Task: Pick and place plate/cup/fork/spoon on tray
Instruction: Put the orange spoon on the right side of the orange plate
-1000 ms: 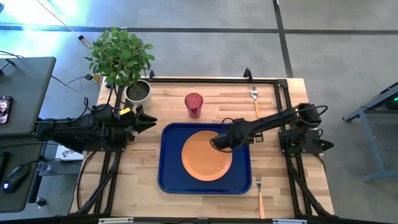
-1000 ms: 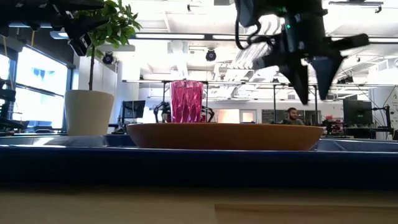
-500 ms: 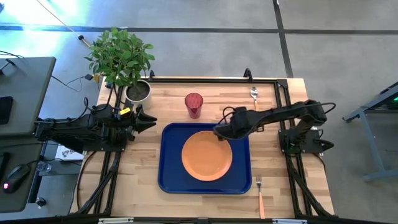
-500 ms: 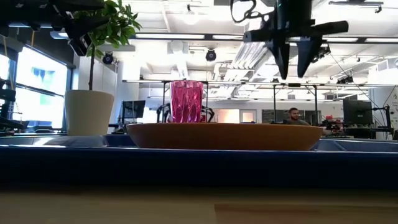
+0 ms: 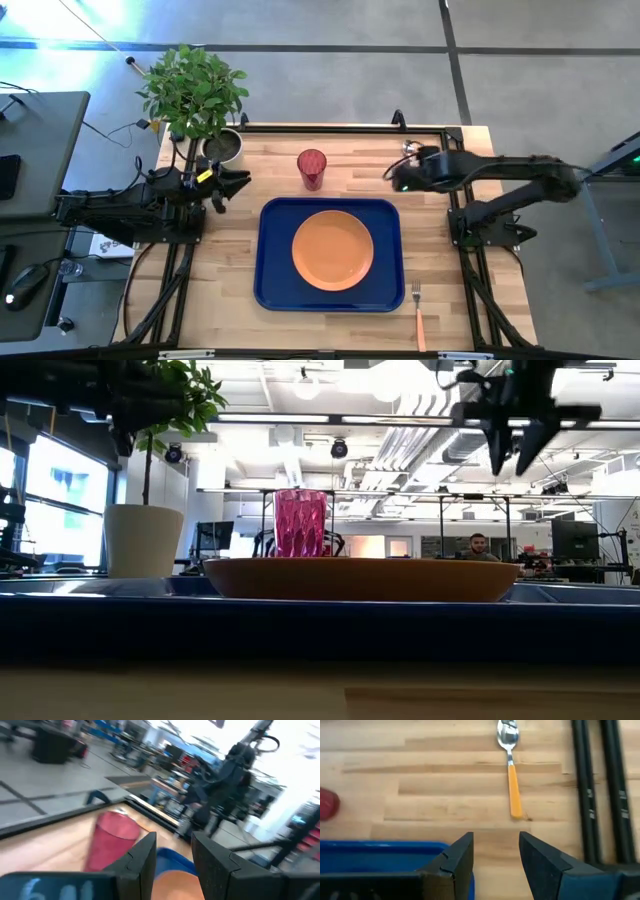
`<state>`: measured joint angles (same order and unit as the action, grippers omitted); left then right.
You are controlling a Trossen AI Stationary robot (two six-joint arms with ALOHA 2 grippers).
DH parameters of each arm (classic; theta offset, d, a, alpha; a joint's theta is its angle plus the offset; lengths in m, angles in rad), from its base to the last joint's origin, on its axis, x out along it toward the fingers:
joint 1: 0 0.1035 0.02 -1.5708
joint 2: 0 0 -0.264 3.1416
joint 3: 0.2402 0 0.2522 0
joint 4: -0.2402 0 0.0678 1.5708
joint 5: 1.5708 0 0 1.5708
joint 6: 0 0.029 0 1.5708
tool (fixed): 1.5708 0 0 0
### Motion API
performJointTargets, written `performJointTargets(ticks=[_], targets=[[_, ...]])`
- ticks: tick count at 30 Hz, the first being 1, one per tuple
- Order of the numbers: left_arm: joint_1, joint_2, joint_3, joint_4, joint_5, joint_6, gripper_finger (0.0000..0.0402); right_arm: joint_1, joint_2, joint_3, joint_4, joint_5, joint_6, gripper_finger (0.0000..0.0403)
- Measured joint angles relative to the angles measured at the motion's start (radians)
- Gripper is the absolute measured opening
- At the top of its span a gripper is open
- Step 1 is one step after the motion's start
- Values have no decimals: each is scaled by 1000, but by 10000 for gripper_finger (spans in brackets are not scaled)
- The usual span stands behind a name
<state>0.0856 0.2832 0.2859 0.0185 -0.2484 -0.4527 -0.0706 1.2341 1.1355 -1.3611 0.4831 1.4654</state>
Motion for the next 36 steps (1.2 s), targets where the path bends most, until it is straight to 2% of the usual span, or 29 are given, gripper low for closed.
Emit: performJointTargets(ticks=[6, 12, 17, 21, 28, 36], targets=[[0, 0, 0, 0, -115, 12, 115, -123, -194, -189, 132, 6, -109, 149], [0, 0, 0, 0, -198, 12, 115, -256, -242, -277, 232, -40, -309, 150], [0, 0, 0, 1, -242, 10, 115, -361, -213, -295, 338, -61, -494, 169], [0, 0, 0, 1, -274, 9, 115, -446, -172, -295, 433, -132, -605, 191], [0, 0, 0, 1, -334, 10, 115, -571, -56, -295, 457, -196, -651, 199], [0, 0, 0, 1, -367, 11, 115, -661, 98, -295, 524, -275, -707, 199]])
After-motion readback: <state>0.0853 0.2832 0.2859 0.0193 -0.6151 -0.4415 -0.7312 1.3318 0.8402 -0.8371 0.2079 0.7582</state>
